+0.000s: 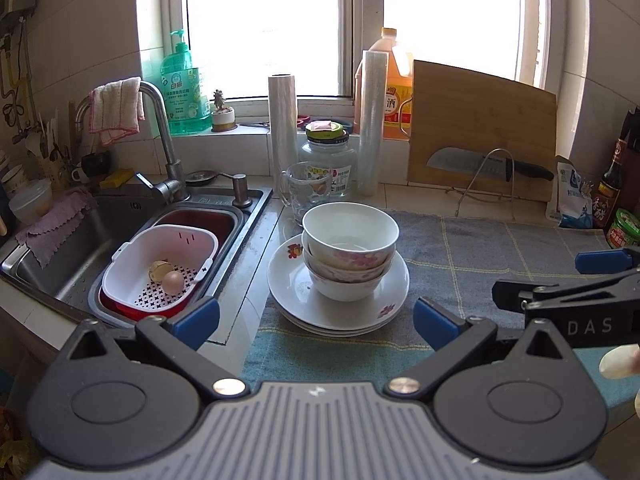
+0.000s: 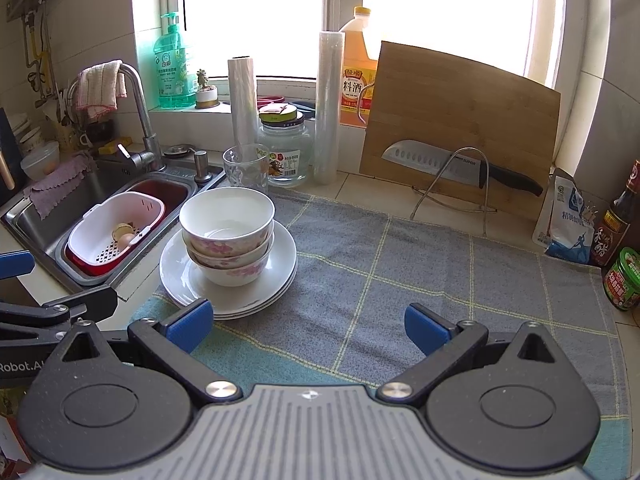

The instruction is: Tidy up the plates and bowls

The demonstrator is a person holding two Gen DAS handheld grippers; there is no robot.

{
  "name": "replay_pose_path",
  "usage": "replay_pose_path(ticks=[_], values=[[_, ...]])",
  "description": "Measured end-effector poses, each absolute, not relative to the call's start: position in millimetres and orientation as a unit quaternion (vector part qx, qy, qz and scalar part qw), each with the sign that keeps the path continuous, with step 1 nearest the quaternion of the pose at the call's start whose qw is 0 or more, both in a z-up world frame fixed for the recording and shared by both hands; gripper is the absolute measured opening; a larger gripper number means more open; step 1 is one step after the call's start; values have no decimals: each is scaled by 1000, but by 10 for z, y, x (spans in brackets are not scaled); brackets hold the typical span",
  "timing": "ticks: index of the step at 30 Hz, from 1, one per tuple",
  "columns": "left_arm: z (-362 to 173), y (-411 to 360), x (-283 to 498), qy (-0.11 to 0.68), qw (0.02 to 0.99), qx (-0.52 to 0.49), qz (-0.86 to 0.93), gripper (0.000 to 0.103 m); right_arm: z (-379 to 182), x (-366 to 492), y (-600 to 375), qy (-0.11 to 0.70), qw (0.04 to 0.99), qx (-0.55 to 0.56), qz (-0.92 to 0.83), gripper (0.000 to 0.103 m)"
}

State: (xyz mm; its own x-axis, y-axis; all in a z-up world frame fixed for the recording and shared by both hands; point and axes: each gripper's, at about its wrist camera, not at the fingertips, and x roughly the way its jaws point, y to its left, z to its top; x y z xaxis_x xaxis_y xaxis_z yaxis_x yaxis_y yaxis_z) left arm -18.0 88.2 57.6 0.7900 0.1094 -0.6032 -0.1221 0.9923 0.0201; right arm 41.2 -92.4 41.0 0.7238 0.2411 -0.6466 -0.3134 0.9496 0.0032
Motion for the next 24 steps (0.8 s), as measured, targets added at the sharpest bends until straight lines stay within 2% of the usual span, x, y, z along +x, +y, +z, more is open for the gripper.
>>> replay_pose_path(ticks=[24], values=[[560,904,-141,323,944,-13,63,102,405,428,-906,340,927,-56,148,103]])
